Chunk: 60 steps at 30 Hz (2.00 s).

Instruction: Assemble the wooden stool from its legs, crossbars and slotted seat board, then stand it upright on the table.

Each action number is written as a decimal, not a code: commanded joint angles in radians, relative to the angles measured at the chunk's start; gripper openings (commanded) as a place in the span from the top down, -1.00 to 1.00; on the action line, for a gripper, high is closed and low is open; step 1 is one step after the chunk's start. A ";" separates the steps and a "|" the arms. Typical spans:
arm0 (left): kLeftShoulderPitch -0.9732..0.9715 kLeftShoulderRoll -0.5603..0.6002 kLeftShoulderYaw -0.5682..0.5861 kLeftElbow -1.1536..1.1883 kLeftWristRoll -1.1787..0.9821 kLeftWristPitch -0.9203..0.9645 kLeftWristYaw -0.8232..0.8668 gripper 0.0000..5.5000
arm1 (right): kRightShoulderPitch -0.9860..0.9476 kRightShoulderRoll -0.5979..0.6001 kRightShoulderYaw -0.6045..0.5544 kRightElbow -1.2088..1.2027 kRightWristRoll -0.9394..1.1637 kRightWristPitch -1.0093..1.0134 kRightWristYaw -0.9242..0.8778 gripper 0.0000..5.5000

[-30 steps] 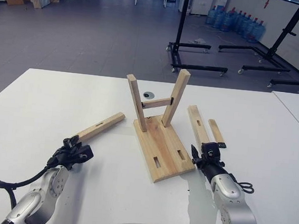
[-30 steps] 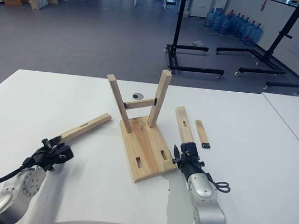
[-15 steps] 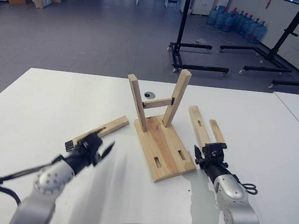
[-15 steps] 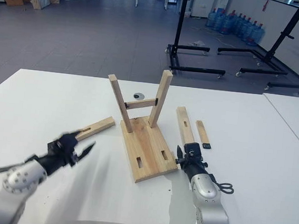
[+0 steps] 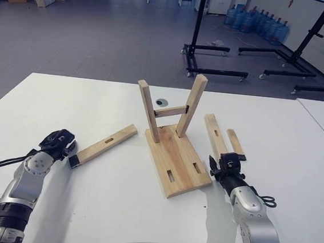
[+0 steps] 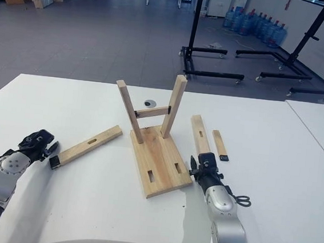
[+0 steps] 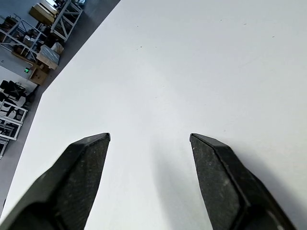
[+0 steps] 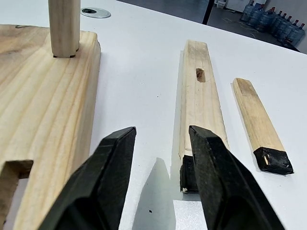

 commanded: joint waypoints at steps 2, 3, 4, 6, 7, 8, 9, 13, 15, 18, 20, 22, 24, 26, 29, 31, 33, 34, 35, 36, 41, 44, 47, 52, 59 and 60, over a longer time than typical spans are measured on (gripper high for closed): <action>0.126 0.012 -0.034 -0.077 -0.081 -0.069 -0.155 -0.11 | -0.024 -0.010 -0.070 0.029 0.035 -0.025 0.007 0.25; 0.160 0.012 -0.042 -0.120 -0.107 -0.086 -0.189 -0.11 | -0.035 -0.015 -0.099 0.042 0.050 -0.030 0.009 0.25; 0.188 0.011 -0.047 -0.153 -0.124 -0.101 -0.212 -0.11 | -0.047 -0.020 -0.122 0.055 0.064 -0.038 0.014 0.25; 0.235 0.009 -0.060 -0.226 -0.149 -0.112 -0.244 -0.11 | -0.069 -0.037 -0.169 0.074 0.092 -0.051 0.027 0.25; 0.252 0.009 -0.064 -0.257 -0.161 -0.112 -0.257 -0.11 | -0.078 -0.043 -0.187 0.083 0.102 -0.058 0.033 0.25; 0.264 0.007 -0.062 -0.283 -0.168 -0.107 -0.258 -0.11 | -0.093 -0.050 -0.203 0.103 0.116 -0.069 0.043 0.25; 0.264 0.005 -0.060 -0.297 -0.170 -0.104 -0.254 -0.11 | -0.104 -0.057 -0.215 0.125 0.126 -0.081 0.052 0.25; 0.222 -0.047 -0.035 -0.392 -0.259 -0.059 -0.251 -0.11 | -0.182 -0.133 -0.255 0.322 0.151 -0.144 0.131 0.25; 0.153 -0.086 -0.013 -0.412 -0.282 -0.021 -0.205 -0.11 | -0.240 -0.171 -0.263 0.441 0.159 -0.162 0.172 0.25; 0.036 -0.148 0.032 -0.427 -0.322 0.074 -0.123 -0.11 | -0.301 -0.205 -0.252 0.593 0.146 -0.212 0.200 0.25; 0.002 -0.166 0.030 -0.427 -0.319 0.108 -0.099 -0.11 | -0.335 -0.215 -0.237 0.697 0.140 -0.234 0.222 0.25; -0.010 -0.175 0.020 -0.424 -0.309 0.125 -0.086 -0.11 | -0.363 -0.216 -0.232 0.795 0.152 -0.222 0.246 0.25; -0.012 -0.177 0.017 -0.423 -0.302 0.133 -0.081 -0.11 | -0.368 -0.216 -0.230 0.846 0.169 -0.200 0.272 0.25; -0.012 -0.176 0.015 -0.421 -0.300 0.136 -0.079 -0.11 | -0.358 -0.218 -0.223 0.854 0.173 -0.202 0.288 0.25; -0.005 -0.179 0.013 -0.425 -0.305 0.143 -0.084 -0.11 | -0.348 -0.208 -0.241 0.801 0.200 -0.231 0.283 0.25; 0.001 -0.182 0.005 -0.427 -0.303 0.141 -0.088 -0.11 | -0.341 -0.208 -0.260 0.763 0.214 -0.260 0.272 0.25; 0.006 -0.192 -0.006 -0.434 -0.322 0.160 -0.101 -0.11 | -0.331 -0.213 -0.273 0.732 0.223 -0.272 0.261 0.25; 0.014 -0.194 -0.010 -0.443 -0.325 0.165 -0.106 -0.11 | -0.334 -0.213 -0.276 0.724 0.230 -0.265 0.261 0.25; 0.020 -0.195 -0.013 -0.449 -0.326 0.168 -0.108 -0.11 | -0.335 -0.214 -0.276 0.720 0.232 -0.255 0.261 0.25; 0.024 -0.196 -0.015 -0.451 -0.324 0.168 -0.107 -0.11 | -0.334 -0.212 -0.268 0.727 0.228 -0.241 0.261 0.25; 0.028 -0.192 -0.011 -0.438 -0.312 0.167 -0.107 -0.11 | -0.341 -0.199 -0.225 0.797 0.225 -0.190 0.304 0.25; 0.027 -0.181 -0.013 -0.421 -0.306 0.159 -0.117 -0.11 | -0.374 -0.206 -0.231 0.822 0.229 -0.206 0.300 0.25; 0.041 -0.189 -0.019 -0.423 -0.302 0.156 -0.116 -0.11 | -0.395 -0.200 -0.236 0.798 0.240 -0.200 0.287 0.25; 0.047 -0.195 -0.028 -0.412 -0.290 0.147 -0.115 -0.11 | -0.366 -0.138 -0.247 0.759 0.239 -0.070 0.158 0.25; 0.057 -0.197 -0.040 -0.387 -0.265 0.128 -0.111 -0.11 | -0.270 -0.045 -0.267 0.510 0.226 0.078 -0.068 0.25; 0.058 -0.198 -0.041 -0.386 -0.263 0.128 -0.110 -0.11 | -0.258 -0.032 -0.279 0.468 0.235 0.100 -0.092 0.25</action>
